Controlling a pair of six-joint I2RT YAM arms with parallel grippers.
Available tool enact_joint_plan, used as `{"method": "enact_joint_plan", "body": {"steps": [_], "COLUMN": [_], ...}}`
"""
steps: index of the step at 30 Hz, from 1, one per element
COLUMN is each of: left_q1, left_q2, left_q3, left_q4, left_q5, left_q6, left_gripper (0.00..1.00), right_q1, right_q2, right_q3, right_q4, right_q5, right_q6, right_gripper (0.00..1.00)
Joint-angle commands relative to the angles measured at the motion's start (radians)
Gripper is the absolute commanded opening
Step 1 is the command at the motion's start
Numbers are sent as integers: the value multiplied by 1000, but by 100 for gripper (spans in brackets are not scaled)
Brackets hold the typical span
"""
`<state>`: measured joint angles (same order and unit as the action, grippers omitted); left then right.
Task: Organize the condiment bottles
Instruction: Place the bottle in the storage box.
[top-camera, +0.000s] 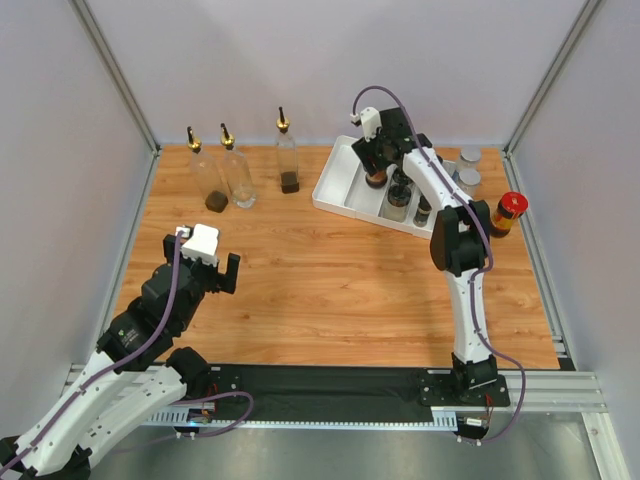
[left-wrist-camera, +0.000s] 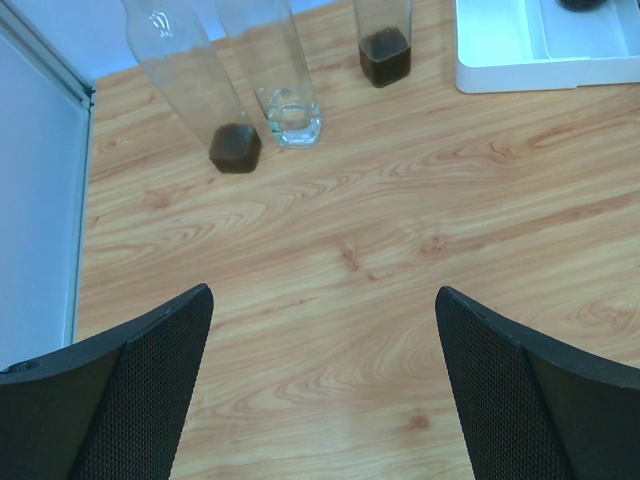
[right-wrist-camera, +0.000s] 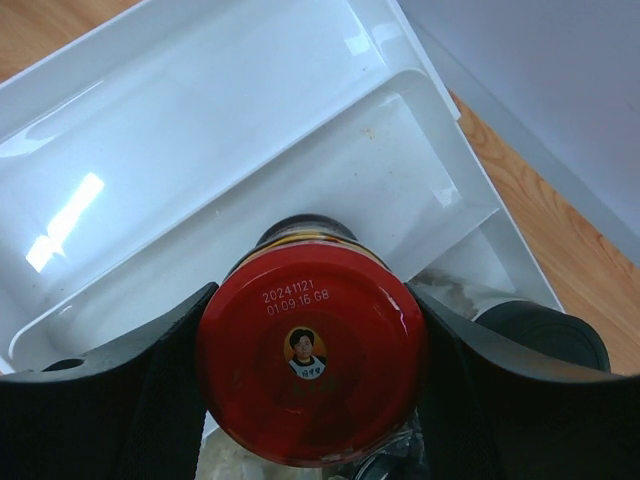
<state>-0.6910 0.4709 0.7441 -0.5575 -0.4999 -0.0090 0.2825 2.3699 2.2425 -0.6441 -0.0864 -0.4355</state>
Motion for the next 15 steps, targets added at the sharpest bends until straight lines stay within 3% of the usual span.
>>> {"method": "enact_joint_plan", "body": {"steps": [1,2,5,15], "left_q1": [5,5,5,5], "left_q2": [11,11,11,5], "left_q3": [-2,0,0,0], "left_q4": [30,28,30,27], "left_q5": [-9,-9,-11,-15], "left_q6": [15,15,15,14], "left_gripper": [100,100,100,100], "right_q1": [-11,-9,-9,-8], "right_q2": [-26,-28,-47,-164], "right_q3": [66,66,40,-12], "right_q4": [118,118,135,147], "right_q5": [28,30,30,-16], "right_q6": [15,12,7,-2], "right_gripper": [62,74,87,93]}}
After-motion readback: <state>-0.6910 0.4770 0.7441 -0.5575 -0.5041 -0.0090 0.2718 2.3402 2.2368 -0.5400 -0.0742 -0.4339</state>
